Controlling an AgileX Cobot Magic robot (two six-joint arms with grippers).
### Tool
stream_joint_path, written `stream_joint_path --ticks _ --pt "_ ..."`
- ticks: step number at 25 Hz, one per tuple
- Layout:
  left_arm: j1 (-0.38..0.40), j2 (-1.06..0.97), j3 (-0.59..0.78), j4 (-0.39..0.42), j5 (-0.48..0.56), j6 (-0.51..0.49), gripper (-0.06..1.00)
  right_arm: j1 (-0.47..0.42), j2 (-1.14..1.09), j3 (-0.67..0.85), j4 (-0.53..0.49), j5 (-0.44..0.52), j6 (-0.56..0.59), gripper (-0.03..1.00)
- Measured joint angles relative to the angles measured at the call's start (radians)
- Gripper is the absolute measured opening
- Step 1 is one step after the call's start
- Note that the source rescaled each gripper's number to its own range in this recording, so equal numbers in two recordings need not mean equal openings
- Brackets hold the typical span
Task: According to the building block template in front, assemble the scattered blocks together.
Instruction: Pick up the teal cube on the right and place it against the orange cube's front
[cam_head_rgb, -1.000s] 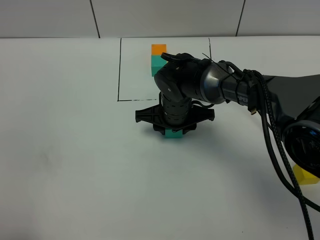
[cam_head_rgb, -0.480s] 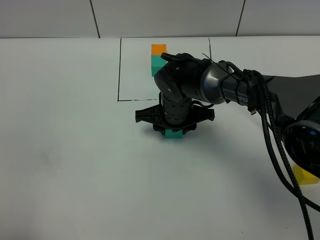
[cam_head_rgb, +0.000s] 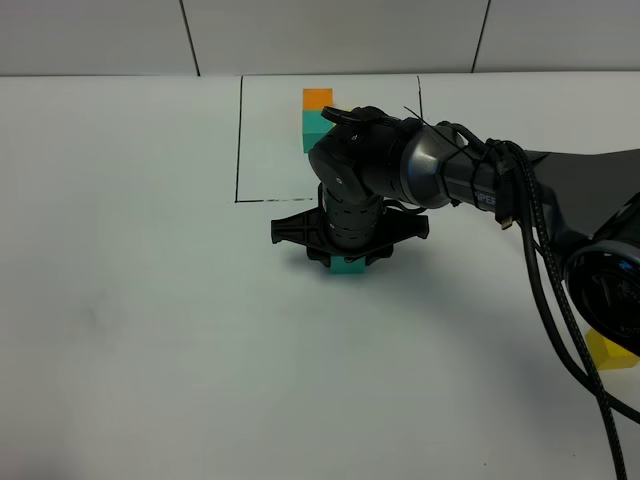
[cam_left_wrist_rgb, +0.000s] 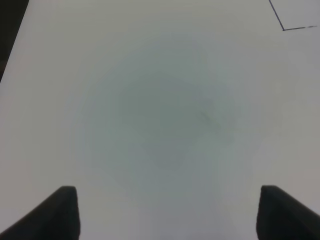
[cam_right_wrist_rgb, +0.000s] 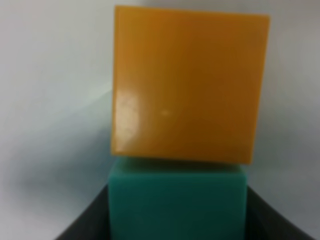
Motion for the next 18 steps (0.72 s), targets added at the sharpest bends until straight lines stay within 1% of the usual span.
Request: stream_joint_path --ticks 18 --pt "0.0 0.0 0.0 0.0 0.0 0.0 0.65 0.0 0.002 0.0 -0.008 -0.006 0.0 0.01"
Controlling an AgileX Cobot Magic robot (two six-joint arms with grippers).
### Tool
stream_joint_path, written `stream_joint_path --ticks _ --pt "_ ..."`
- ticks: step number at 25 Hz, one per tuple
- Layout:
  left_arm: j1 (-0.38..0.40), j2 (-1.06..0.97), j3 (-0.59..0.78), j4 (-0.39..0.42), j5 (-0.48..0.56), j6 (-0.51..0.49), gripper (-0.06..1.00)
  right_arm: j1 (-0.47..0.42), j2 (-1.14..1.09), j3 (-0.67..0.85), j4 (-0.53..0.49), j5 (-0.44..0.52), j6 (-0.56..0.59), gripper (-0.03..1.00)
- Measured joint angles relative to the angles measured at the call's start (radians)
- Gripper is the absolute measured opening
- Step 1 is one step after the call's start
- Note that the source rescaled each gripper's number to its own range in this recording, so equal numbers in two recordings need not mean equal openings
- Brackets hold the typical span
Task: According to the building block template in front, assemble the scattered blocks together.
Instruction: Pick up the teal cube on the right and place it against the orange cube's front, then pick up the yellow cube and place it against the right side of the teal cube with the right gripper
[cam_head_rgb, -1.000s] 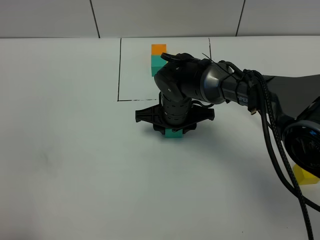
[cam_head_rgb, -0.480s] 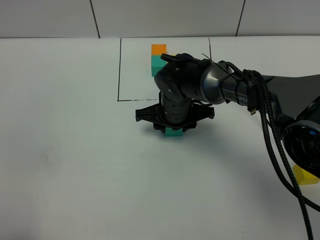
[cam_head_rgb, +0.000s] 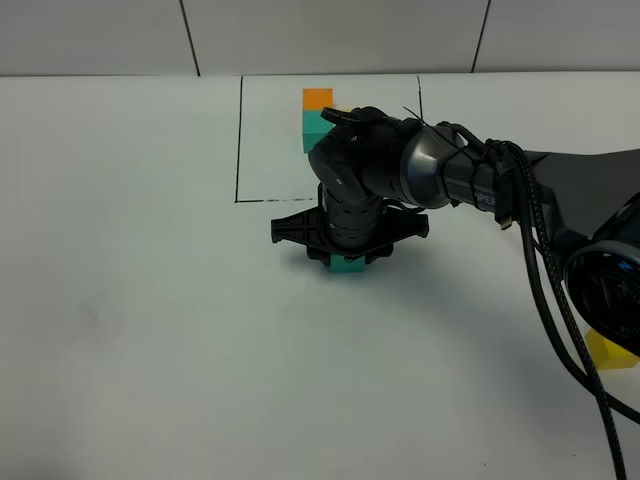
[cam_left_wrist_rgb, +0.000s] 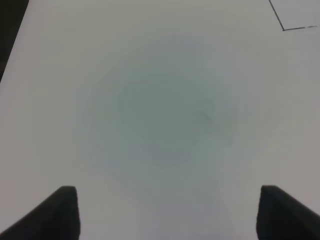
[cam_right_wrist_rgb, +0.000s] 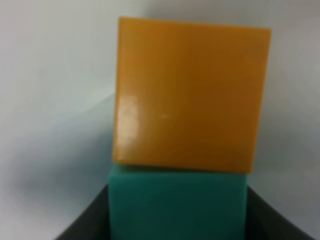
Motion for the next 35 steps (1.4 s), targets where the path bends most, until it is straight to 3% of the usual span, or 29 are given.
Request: stream_joint_path --ticks 27,30,35 --pt "0.0 0.0 0.0 0.0 0.0 0.002 0.65 0.0 0.0 0.0 -0.004 -0.005 0.041 0.03" --pt "0.0 0.0 0.0 0.0 0.0 0.002 0.65 -0.002 0.01 0.0 -0.004 -0.013 0.044 0.23" --pt "0.0 0.0 0.0 0.0 0.0 0.002 0.65 -0.004 0.002 0.002 -0.004 -0.015 0.03 0.85"
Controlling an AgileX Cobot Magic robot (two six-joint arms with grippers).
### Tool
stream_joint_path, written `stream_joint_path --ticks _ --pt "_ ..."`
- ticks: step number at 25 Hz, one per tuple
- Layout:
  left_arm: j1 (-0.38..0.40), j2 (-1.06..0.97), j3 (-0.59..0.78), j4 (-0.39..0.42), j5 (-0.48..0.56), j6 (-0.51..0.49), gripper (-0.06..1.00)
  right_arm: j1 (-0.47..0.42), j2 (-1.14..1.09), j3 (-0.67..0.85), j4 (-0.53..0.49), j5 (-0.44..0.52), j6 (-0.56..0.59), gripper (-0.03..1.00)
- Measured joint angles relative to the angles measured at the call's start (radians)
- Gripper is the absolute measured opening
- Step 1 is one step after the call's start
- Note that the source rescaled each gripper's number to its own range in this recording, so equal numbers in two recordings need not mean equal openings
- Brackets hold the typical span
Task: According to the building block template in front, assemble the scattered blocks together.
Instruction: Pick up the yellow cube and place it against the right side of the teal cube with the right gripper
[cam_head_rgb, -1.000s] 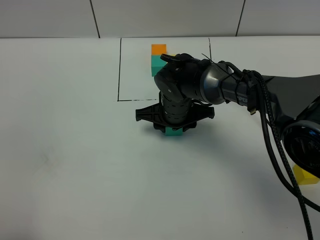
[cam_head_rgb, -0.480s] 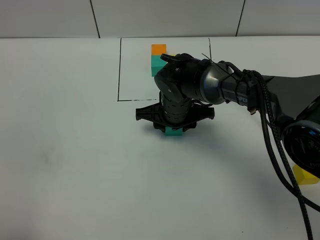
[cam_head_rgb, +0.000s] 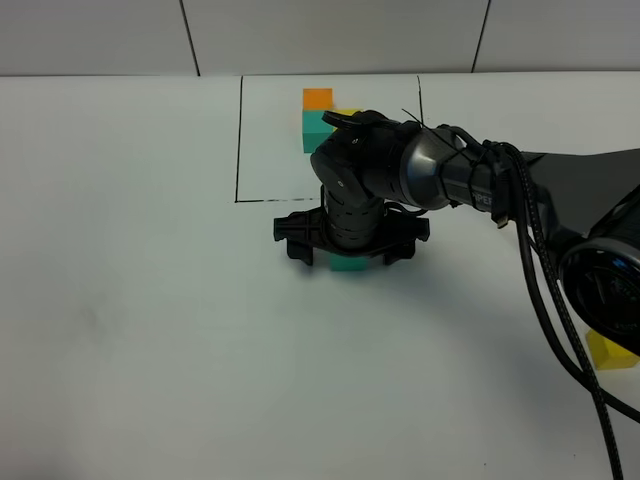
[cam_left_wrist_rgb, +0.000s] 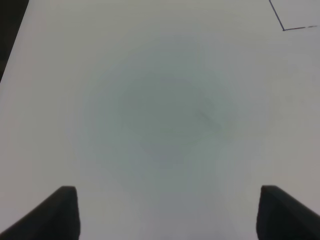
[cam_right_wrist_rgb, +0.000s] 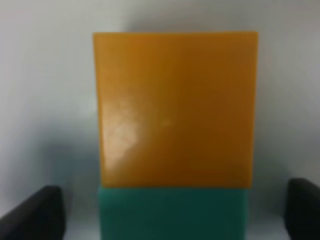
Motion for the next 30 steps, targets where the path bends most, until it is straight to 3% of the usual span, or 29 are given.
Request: stream_joint_path --ticks 3,9,19,25,30 --pt "0.0 0.0 0.0 0.0 0.0 -0.001 0.65 0.0 -0.045 0.02 0.0 0.003 -0.038 0.97" --pt "0.0 0.0 0.0 0.0 0.0 -0.001 0.65 -0.04 -0.204 0.166 0.0 0.022 -0.182 1.0" --pt "0.0 0.0 0.0 0.0 0.0 -0.001 0.65 -0.255 -0.604 0.647 -0.025 0.013 -0.359 1.0" --pt "0.0 0.0 0.0 0.0 0.0 -0.001 0.65 -0.389 -0.73 0.811 0.005 0.003 -0.457 1.0" --pt "0.0 0.0 0.0 0.0 0.0 -0.001 0.65 -0.481 -0.741 0.901 0.028 -0.077 -0.516 1.0"
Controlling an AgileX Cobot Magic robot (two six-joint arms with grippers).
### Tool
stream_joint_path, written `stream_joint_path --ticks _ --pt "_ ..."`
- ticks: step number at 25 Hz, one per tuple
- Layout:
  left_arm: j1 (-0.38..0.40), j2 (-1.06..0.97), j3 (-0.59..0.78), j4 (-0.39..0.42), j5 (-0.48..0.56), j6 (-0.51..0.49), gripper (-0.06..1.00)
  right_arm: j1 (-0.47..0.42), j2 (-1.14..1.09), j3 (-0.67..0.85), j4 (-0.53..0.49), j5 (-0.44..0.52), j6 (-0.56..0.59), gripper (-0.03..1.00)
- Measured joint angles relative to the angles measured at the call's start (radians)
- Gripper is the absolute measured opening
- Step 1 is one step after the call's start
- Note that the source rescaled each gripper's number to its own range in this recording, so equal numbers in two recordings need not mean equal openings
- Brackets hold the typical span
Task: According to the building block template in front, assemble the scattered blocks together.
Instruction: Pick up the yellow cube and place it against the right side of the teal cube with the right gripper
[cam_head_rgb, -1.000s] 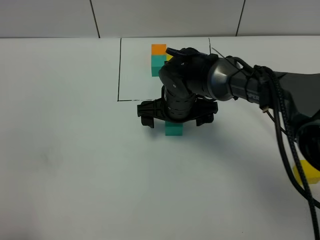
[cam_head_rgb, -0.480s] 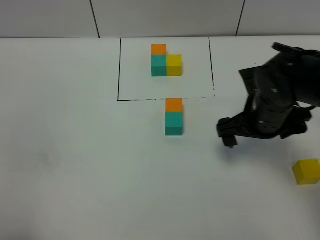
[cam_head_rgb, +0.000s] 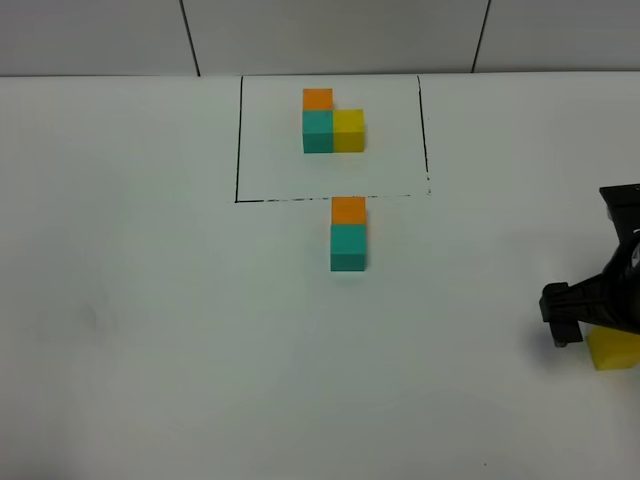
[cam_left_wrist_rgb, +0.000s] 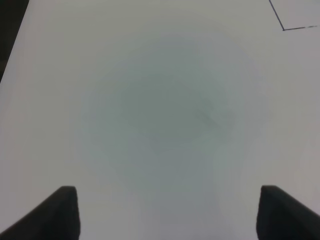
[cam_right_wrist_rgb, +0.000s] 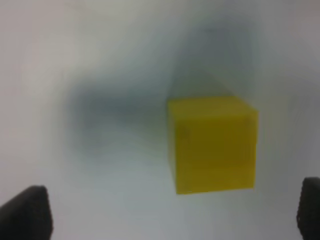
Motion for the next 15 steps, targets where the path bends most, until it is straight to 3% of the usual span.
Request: stream_joint_path --ticks 15 --pt "0.0 0.0 0.0 0.0 0.0 0.0 0.65 -0.122 0.008 0.022 0.086 -0.066 -0.237 1.0"
